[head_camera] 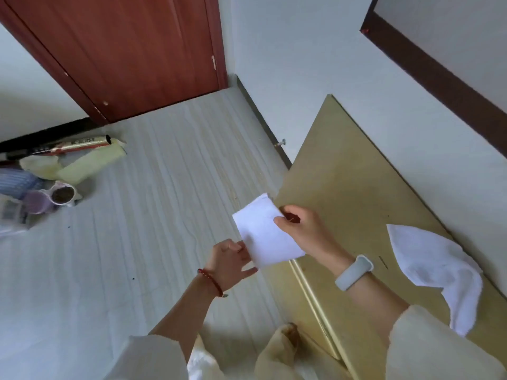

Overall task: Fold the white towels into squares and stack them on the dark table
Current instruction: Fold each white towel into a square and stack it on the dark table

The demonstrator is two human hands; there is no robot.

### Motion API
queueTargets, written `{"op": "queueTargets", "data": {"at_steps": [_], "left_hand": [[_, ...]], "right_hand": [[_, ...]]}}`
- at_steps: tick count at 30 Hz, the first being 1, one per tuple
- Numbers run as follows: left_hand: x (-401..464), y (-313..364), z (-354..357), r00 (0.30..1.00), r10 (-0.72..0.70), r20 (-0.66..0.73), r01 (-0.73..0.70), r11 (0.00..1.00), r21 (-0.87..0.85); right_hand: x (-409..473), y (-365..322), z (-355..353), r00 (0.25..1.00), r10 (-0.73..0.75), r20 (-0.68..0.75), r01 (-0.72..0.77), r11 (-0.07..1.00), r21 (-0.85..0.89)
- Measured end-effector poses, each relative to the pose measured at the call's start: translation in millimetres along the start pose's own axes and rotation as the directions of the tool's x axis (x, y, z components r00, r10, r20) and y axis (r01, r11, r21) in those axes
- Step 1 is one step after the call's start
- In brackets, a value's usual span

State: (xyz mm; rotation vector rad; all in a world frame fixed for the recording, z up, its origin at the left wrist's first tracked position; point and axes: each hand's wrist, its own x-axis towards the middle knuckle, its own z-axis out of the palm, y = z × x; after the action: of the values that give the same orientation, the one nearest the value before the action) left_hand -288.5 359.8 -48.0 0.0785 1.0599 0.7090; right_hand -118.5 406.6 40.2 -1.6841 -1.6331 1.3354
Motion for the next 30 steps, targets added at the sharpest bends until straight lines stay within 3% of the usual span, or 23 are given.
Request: {"op": "queueTargets", "data": {"at_steps": [3,7,9,12,14,17,20,22,27,30], "left_hand": [[-26,15,-33,0.997,0.071,-0.005,-0.071,0.991,-0.112],[-71,39,-94,0.962,0.228,-0.148,-0.217,0.972,0.089],[-103,54,-135,0.909,0.360,-0.209,-0.307,0.919,0.245],[-160,84,-207,0.733,0.619,-0.281,-0.403,0.729,0.554],[-194,106,-257,0.588,0.745,-0.314,-0.431,0.617,0.658],[-245,138,-328,0.376,0.834,-0.404,-0.339,0.530,0.778],[-295,167,-395,0.181,0.870,-0.458,-0.245,0.491,0.836],[-326,184,-441,0.092,0.862,-0.498,-0.198,0.506,0.840],[-388,236,-554,-0.055,0.823,-0.565,-0.105,0.558,0.823],[-424,281,-628,-0.123,0.797,-0.592,-0.057,0.590,0.806]], "right_hand": [[0,-9,32,0.999,0.052,-0.009,-0.051,0.998,0.021],[-8,-37,102,0.991,0.118,0.062,-0.121,0.992,0.037],[-11,-68,149,0.988,0.120,0.101,-0.126,0.991,0.053],[-9,-120,231,0.971,0.144,0.190,-0.179,0.967,0.179],[-6,-156,289,0.946,0.174,0.275,-0.244,0.937,0.248],[-3,-212,372,0.902,0.142,0.408,-0.266,0.927,0.266],[2,-269,453,0.876,0.037,0.481,-0.164,0.960,0.225],[5,-305,509,0.876,-0.052,0.480,-0.040,0.983,0.179],[17,-392,647,0.833,-0.375,0.407,0.424,0.905,-0.033],[29,-450,739,0.780,-0.489,0.390,0.558,0.826,-0.079]]}}
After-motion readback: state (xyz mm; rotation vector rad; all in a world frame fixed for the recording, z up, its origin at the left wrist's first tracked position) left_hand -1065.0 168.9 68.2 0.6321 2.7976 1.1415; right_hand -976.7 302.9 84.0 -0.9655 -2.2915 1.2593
